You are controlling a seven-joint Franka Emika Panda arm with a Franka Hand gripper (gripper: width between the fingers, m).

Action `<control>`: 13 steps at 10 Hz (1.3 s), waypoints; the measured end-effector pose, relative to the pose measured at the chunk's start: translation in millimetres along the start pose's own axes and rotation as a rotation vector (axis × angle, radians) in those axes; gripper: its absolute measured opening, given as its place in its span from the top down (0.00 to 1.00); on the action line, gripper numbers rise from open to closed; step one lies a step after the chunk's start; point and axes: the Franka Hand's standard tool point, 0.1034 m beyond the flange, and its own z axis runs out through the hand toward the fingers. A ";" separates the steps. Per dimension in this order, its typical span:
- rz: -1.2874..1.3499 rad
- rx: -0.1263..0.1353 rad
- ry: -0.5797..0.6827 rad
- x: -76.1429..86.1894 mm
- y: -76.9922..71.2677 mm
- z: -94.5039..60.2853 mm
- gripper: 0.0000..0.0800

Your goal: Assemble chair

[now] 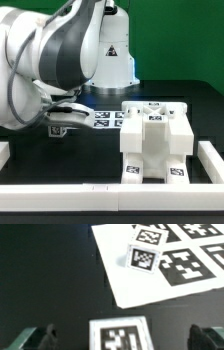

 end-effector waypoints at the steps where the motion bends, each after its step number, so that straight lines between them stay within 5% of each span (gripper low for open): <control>1: 0.012 0.000 -0.010 -0.9 0.4 6.8 0.19; 3: 0.015 -0.004 -0.009 -0.1 -1.7 9.4 0.19; 5: 0.016 -0.003 -0.009 -0.1 -1.1 9.5 0.48; 6: 0.016 -0.003 -0.009 -0.2 -0.9 9.5 0.48; 7: 0.017 -0.003 -0.010 -0.2 -0.7 9.5 0.65; 9: 0.015 -0.003 -0.009 -1.0 -1.5 8.2 0.65; 13: 0.023 0.002 0.074 -32.9 -29.7 -35.7 0.65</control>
Offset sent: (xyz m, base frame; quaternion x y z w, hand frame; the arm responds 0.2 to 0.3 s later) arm 0.0000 0.0000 0.0000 0.0000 0.0000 0.0000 1.0000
